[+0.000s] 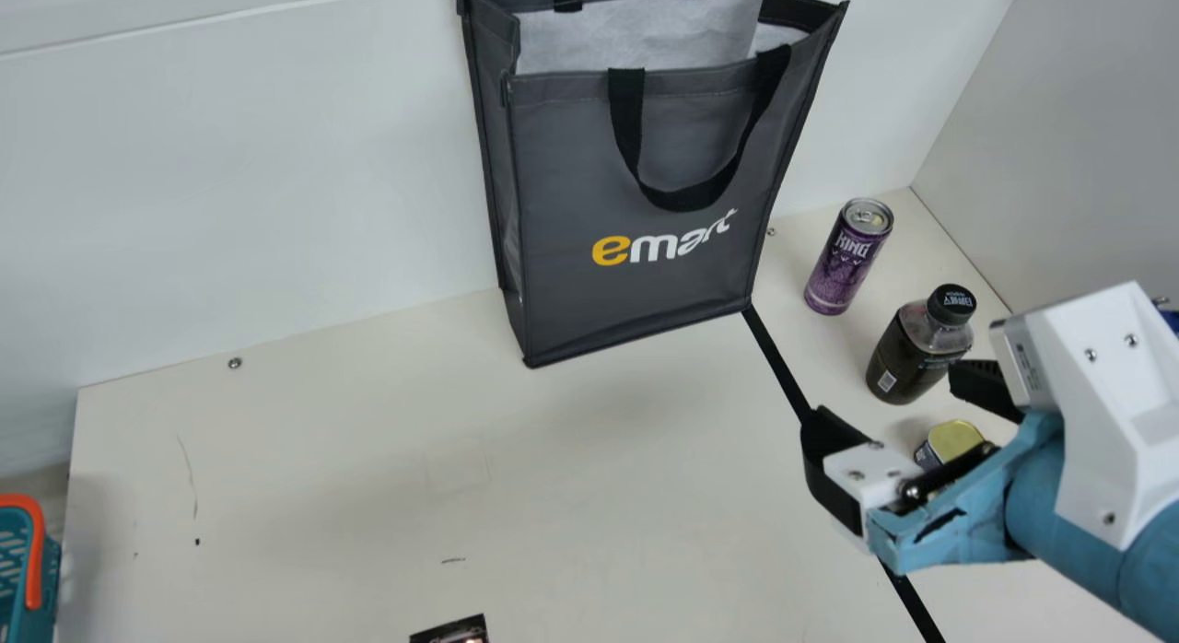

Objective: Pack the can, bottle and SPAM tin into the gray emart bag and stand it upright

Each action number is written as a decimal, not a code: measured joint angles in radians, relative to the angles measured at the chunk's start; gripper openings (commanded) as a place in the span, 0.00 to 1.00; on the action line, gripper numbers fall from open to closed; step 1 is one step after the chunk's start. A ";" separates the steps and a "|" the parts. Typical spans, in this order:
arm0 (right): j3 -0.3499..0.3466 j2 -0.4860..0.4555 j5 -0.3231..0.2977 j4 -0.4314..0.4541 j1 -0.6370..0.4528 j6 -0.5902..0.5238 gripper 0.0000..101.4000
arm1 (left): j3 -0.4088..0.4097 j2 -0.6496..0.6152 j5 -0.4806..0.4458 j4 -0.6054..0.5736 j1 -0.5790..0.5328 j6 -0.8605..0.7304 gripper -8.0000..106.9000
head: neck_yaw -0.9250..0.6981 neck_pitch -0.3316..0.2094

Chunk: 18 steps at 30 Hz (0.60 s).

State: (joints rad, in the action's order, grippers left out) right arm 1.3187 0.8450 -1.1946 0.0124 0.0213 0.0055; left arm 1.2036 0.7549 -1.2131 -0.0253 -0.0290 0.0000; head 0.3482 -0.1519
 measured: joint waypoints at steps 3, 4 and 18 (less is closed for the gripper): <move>0.023 0.024 0.001 0.000 0.004 -0.006 0.94 | 0.000 0.000 0.000 0.000 0.000 0.000 0.85 | -0.002 0.000; 0.031 0.030 0.001 0.000 0.004 -0.006 0.94 | 0.000 0.000 0.000 0.000 0.000 0.000 0.85 | -0.002 0.000; 0.177 0.169 0.011 0.000 -0.012 -0.101 0.94 | 0.000 0.000 0.000 0.000 0.000 0.000 0.85 | 0.000 0.000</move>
State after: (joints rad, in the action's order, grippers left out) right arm 1.4958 1.0144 -1.1836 0.0123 0.0098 -0.0951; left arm 1.2036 0.7549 -1.2131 -0.0253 -0.0290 0.0000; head 0.3482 -0.1519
